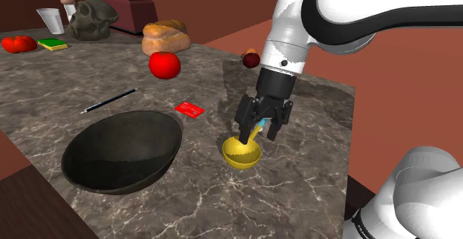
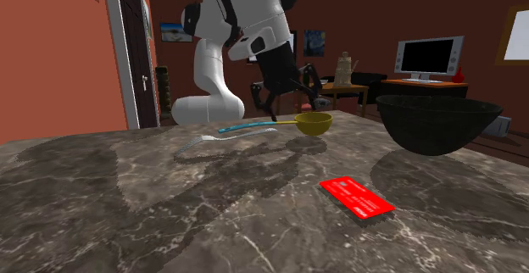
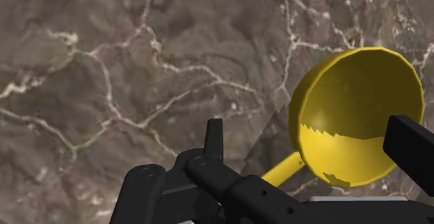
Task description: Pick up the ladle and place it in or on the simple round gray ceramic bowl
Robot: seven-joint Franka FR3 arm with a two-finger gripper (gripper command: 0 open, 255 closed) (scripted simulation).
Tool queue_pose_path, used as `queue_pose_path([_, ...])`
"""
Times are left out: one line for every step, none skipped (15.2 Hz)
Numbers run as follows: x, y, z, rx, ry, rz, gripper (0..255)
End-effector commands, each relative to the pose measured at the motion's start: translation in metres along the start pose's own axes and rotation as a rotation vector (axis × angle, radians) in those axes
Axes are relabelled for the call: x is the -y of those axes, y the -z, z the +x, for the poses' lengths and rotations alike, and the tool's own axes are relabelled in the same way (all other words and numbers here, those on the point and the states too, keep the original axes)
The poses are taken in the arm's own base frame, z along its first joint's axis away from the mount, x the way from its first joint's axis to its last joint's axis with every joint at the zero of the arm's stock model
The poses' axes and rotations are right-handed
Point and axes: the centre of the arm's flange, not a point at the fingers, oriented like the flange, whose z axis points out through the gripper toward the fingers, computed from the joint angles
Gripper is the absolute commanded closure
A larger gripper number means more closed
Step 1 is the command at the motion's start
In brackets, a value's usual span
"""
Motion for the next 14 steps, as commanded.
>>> queue_pose_path([0.0007, -0.0081, 0.0005, 0.000, 0.000, 0.000, 0])
queue_pose_path([0.0007, -0.0081, 0.0005, 0.000, 0.000, 0.000, 0])
queue_pose_path([0.0007, -0.0081, 0.0005, 0.000, 0.000, 0.000, 0])
queue_pose_path([0.0007, -0.0081, 0.0005, 0.000, 0.000, 0.000, 0])
queue_pose_path([0.0007, -0.0081, 0.0005, 0.000, 0.000, 0.000, 0])
queue_pose_path([0.0007, -0.0081, 0.0005, 0.000, 0.000, 0.000, 0])
queue_pose_path([0.0007, -0.0081, 0.0005, 0.000, 0.000, 0.000, 0])
queue_pose_path([0.0007, -0.0080, 0.0005, 0.000, 0.000, 0.000, 0])
queue_pose_path([0.0007, -0.0080, 0.0005, 0.000, 0.000, 0.000, 0])
queue_pose_path([0.0007, -0.0080, 0.0005, 0.000, 0.000, 0.000, 255])
queue_pose_path([0.0007, -0.0080, 0.0005, 0.000, 0.000, 0.000, 255])
queue_pose_path([0.0007, -0.0080, 0.0005, 0.000, 0.000, 0.000, 255])
queue_pose_path([0.0007, -0.0080, 0.0005, 0.000, 0.000, 0.000, 255])
queue_pose_path([0.0007, -0.0080, 0.0005, 0.000, 0.000, 0.000, 255])
